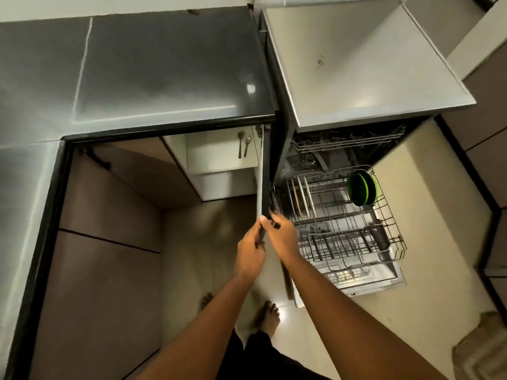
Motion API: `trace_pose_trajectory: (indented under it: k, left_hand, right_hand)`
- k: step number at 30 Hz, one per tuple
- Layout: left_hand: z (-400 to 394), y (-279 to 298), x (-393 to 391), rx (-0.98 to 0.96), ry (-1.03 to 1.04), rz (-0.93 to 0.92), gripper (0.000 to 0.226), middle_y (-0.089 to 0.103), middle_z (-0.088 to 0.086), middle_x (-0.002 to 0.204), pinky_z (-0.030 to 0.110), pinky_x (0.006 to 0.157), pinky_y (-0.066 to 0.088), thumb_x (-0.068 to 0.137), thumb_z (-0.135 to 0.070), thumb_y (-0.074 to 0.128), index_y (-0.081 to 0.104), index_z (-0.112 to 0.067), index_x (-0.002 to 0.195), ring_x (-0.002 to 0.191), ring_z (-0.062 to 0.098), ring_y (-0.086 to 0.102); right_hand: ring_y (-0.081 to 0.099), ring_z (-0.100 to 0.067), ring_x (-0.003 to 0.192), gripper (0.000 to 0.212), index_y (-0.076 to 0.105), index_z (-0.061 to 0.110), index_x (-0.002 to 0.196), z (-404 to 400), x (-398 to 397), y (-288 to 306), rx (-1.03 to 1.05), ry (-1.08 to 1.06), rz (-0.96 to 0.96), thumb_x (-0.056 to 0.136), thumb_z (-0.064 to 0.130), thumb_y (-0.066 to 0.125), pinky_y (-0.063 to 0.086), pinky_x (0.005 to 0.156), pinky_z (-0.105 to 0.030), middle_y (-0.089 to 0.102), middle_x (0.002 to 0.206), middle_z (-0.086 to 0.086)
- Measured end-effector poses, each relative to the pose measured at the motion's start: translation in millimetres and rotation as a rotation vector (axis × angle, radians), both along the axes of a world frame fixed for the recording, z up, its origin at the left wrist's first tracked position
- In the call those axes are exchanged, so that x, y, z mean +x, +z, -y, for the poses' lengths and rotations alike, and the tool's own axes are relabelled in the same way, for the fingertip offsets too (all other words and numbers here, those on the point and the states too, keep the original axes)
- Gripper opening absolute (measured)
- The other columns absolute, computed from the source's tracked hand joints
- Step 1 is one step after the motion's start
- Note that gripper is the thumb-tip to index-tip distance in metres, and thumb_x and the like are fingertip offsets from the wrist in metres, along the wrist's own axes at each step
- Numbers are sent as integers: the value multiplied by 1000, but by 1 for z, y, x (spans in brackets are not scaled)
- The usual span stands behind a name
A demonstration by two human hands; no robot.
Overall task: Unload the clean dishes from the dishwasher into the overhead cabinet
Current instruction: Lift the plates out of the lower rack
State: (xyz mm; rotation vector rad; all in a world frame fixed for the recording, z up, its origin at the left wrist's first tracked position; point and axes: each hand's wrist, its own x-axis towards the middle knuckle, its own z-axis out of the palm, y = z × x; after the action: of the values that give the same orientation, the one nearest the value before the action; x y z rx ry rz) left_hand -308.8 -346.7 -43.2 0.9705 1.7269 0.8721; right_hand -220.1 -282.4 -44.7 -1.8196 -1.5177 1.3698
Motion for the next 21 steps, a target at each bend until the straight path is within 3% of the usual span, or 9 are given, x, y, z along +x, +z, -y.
trace_pose_trajectory:
  k: [2, 4, 7, 9, 12, 13, 15, 17, 21]
  left_hand:
    - [-7, 2, 19, -14, -37, 5, 72, 52, 2, 143, 37, 108, 44, 85, 13, 48, 39, -21, 148, 131, 12, 49]
    - [-14, 2, 34, -6, -48, 11, 68, 54, 0, 141, 37, 107, 45, 85, 8, 53, 42, -21, 146, 129, 11, 51]
    - [-26, 4, 54, -12, -64, 2, 66, 55, -3, 140, 22, 104, 45, 84, 8, 54, 45, -19, 144, 127, 5, 51]
    - [-36, 9, 67, -28, -101, 2, 70, 55, -4, 140, 8, 94, 45, 82, 13, 50, 44, -18, 145, 123, 2, 51]
    - [-47, 13, 80, -46, -137, 7, 73, 54, -2, 141, 14, 88, 52, 81, 15, 49, 44, -18, 146, 121, 11, 57]
    - [-49, 15, 86, -54, -150, -3, 73, 55, -2, 140, 9, 80, 52, 81, 15, 49, 43, -17, 146, 114, 9, 59]
    - [-51, 21, 95, -73, -157, -10, 73, 56, -1, 139, 2, 67, 46, 81, 15, 49, 42, -17, 147, 94, -5, 59]
    - [-53, 23, 99, -82, -145, -23, 72, 54, -1, 141, -1, 63, 43, 82, 13, 49, 40, -16, 148, 82, -15, 57]
    - [-53, 27, 96, -113, -196, -108, 72, 49, 2, 146, -4, 64, 41, 83, 7, 53, 38, -18, 149, 96, 0, 60]
  right_hand:
    - [48, -22, 135, 45, 59, 12, 136, -3, 21, -6, 17, -13, 9, 97, 36, 59, 36, 109, -28, 50, 147, -5]
    - [42, -23, 140, 47, 55, 11, 139, -6, 36, -10, 16, -2, 17, 99, 36, 55, 34, 115, -35, 41, 155, -6]
    - [38, -23, 143, 46, 50, 10, 143, -14, 59, -11, 44, 9, 24, 102, 33, 50, 32, 116, -35, 35, 158, -7]
    - [38, -23, 143, 45, 50, 8, 142, -22, 74, -11, 57, 12, 45, 103, 30, 49, 30, 115, -33, 36, 158, -8]
    - [38, -24, 143, 44, 49, 5, 143, -35, 90, -9, 46, 59, 67, 104, 27, 46, 28, 114, -32, 35, 158, -8]
    - [37, -23, 143, 45, 48, 5, 144, -39, 97, -8, 40, 78, 70, 105, 27, 45, 27, 114, -31, 34, 158, -7]
    - [37, -22, 142, 45, 46, 6, 144, -44, 107, -6, 43, 123, 73, 105, 27, 44, 27, 113, -29, 34, 158, -7]
    - [38, -22, 142, 45, 47, 7, 144, -48, 111, -6, 28, 155, 54, 104, 28, 46, 28, 113, -29, 35, 158, -7]
    - [37, -22, 142, 47, 48, 6, 144, -47, 110, -7, 20, 149, 28, 104, 29, 47, 29, 115, -34, 35, 158, -7]
